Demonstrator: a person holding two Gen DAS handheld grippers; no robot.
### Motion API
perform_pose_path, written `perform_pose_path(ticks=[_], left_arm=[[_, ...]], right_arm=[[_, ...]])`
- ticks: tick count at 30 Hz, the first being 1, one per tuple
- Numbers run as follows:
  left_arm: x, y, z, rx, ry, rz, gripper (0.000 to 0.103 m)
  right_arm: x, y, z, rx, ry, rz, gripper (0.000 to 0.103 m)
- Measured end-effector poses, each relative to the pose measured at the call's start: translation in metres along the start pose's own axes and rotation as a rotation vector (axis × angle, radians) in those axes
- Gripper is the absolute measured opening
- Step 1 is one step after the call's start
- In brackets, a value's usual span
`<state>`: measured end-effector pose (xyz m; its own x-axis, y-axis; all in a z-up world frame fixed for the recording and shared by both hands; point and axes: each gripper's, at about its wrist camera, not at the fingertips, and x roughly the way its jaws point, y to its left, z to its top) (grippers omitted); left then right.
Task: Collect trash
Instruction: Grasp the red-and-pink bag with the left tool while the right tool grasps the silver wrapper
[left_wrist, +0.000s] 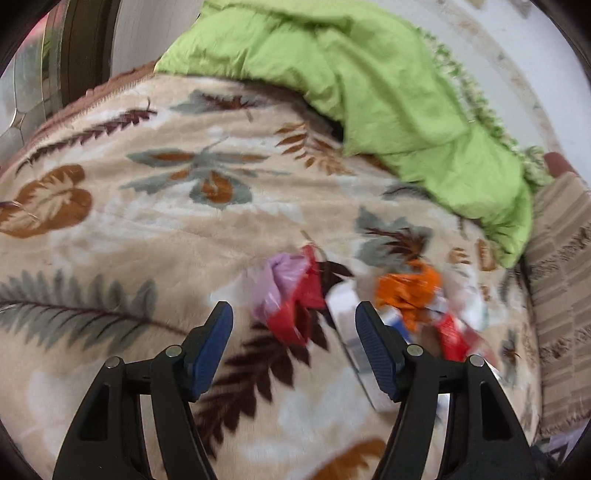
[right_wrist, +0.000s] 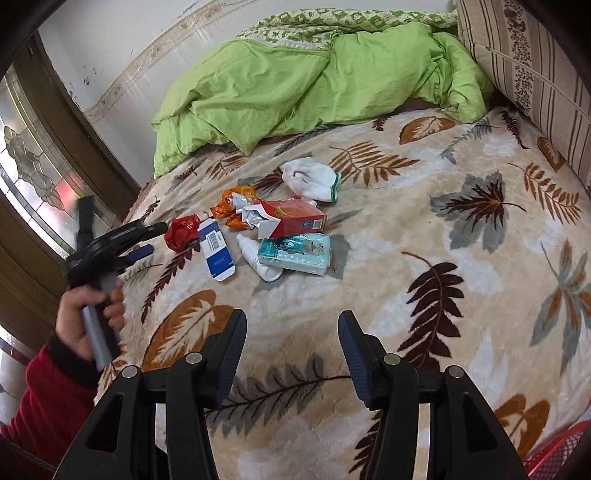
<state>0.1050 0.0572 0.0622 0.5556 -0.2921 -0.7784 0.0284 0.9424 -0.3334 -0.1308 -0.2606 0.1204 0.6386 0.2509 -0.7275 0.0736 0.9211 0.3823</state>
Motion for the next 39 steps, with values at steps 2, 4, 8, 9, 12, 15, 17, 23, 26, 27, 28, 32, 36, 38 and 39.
perform_pose_path(ticks=[2, 4, 8, 9, 12, 15, 17, 23, 26, 27, 28, 32, 36, 38, 39], left_arm=[[0.017, 0.003, 0.001, -0.017, 0.013, 0.016, 0.067], [0.027, 0.004, -0.001, -0.024, 0.001, 0.024, 0.038], [0.024, 0.003, -0.008, -0.003, -0.035, 0.052, 0.034], [0.019, 0.002, -0.009, 0.002, -0.044, 0.053, 0.033], [-0.009, 0.002, -0.017, -0.011, -0.092, 0.032, 0.033], [-0.039, -0.005, -0.03, 0.007, -0.121, 0.023, 0.033], [-0.055, -0.007, -0.039, 0.003, -0.137, 0.006, 0.033], [-0.073, -0.017, -0.061, 0.056, -0.175, -0.002, 0.033], [-0.07, -0.025, -0.064, 0.09, -0.164, -0.026, 0.033], [-0.069, -0.028, -0.065, 0.101, -0.163, -0.027, 0.033], [-0.069, -0.03, -0.068, 0.109, -0.162, -0.029, 0.033], [-0.072, -0.042, -0.074, 0.16, -0.17, -0.046, 0.033], [-0.082, -0.053, -0.081, 0.187, -0.183, -0.066, 0.033], [-0.088, -0.058, -0.09, 0.208, -0.186, -0.076, 0.033], [-0.092, -0.062, -0.097, 0.224, -0.185, -0.081, 0.033]], right_arm=[[0.003, 0.0, 0.002, -0.004, 0.006, 0.001, 0.055], [0.006, 0.002, 0.005, -0.023, 0.005, -0.001, 0.055], [0.012, 0.018, 0.015, -0.095, -0.014, -0.014, 0.055], [0.014, 0.023, 0.017, -0.112, -0.02, -0.011, 0.055], [0.025, 0.042, 0.027, -0.177, -0.039, -0.015, 0.055], [0.045, 0.061, 0.037, -0.259, -0.053, -0.048, 0.055], [0.063, 0.073, 0.044, -0.319, -0.057, -0.096, 0.055], [0.12, 0.084, 0.061, -0.403, -0.036, -0.24, 0.055], [0.138, 0.077, 0.064, -0.424, -0.026, -0.308, 0.045], [0.141, 0.073, 0.065, -0.415, -0.02, -0.319, 0.031], [0.141, 0.066, 0.067, -0.389, -0.011, -0.324, 0.024], [0.118, 0.044, 0.068, -0.269, -0.057, -0.274, 0.011], [0.08, 0.026, 0.06, -0.172, -0.121, -0.226, 0.01], [0.059, 0.02, 0.052, -0.111, -0.146, -0.177, 0.01], [0.05, 0.018, 0.047, -0.087, -0.153, -0.153, 0.01]])
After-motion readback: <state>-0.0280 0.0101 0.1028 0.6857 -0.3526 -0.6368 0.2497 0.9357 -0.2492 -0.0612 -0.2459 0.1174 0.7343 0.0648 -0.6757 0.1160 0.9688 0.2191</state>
